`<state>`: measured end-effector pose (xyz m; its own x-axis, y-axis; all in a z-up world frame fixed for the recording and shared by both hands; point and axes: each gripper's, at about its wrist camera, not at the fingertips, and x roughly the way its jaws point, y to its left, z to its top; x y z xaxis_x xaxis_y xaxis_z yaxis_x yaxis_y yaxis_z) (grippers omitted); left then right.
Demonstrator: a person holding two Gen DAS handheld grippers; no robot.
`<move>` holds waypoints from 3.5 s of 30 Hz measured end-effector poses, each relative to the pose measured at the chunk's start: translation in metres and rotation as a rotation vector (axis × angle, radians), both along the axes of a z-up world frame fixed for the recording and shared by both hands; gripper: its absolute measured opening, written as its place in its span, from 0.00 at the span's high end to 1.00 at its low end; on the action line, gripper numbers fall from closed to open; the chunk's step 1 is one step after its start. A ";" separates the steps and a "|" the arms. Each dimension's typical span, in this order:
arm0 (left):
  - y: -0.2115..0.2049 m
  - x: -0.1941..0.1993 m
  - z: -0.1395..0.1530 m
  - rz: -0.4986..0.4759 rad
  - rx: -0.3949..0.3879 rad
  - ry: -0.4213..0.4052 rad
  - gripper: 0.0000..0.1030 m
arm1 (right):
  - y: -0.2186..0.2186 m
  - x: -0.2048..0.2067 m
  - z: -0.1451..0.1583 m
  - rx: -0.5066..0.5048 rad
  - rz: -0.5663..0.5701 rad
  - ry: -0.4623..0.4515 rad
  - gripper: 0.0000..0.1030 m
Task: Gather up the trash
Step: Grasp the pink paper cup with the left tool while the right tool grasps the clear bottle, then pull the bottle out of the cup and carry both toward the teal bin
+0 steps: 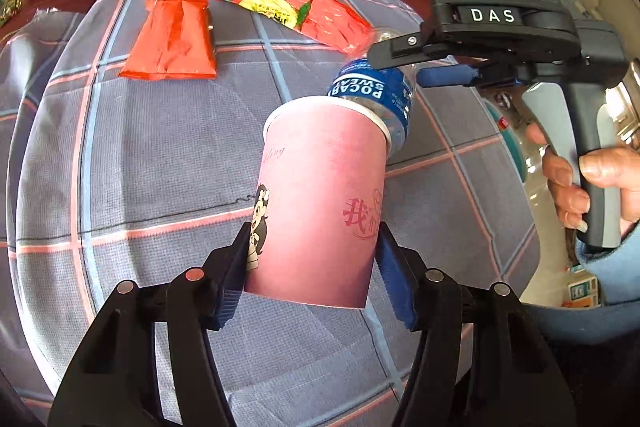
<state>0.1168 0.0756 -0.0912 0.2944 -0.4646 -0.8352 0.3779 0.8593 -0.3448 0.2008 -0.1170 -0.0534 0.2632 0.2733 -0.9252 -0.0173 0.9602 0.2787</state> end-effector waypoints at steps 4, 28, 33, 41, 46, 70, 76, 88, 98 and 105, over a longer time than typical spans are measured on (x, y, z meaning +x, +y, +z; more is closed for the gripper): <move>0.010 0.002 0.000 0.027 0.000 0.002 0.40 | -0.011 -0.005 0.004 -0.021 -0.010 -0.007 0.24; -0.046 0.044 0.000 -0.002 -0.036 -0.016 0.43 | -0.049 -0.034 -0.005 0.089 -0.052 0.057 0.19; -0.056 0.042 -0.015 0.018 0.031 0.002 0.43 | -0.038 -0.022 -0.008 0.102 -0.027 0.054 0.19; -0.033 0.054 -0.015 0.106 0.060 0.016 0.37 | -0.013 -0.002 -0.015 0.085 0.045 0.068 0.19; -0.028 0.057 -0.011 0.127 0.087 0.001 0.35 | 0.001 0.007 -0.024 0.084 0.071 0.084 0.19; -0.047 0.047 0.016 0.184 0.177 -0.111 0.42 | -0.078 -0.030 0.000 0.087 -0.016 -0.019 0.37; -0.087 0.040 0.035 0.135 0.186 -0.139 0.42 | -0.126 -0.052 0.015 0.125 -0.083 -0.068 0.37; -0.210 0.024 0.067 -0.045 0.184 -0.204 0.41 | -0.259 -0.109 0.046 0.167 -0.278 -0.178 0.37; -0.317 0.014 0.068 -0.212 0.198 -0.205 0.41 | -0.360 -0.154 0.045 0.185 -0.473 -0.217 0.37; -0.373 0.008 0.070 -0.292 0.178 -0.216 0.41 | -0.415 -0.178 0.042 0.163 -0.577 -0.230 0.37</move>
<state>0.1246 -0.2977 -0.0213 0.3492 -0.4081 -0.8435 0.6622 0.7444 -0.0860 0.0230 -0.5325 -0.0114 0.5970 0.1608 -0.7860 0.4125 0.7788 0.4726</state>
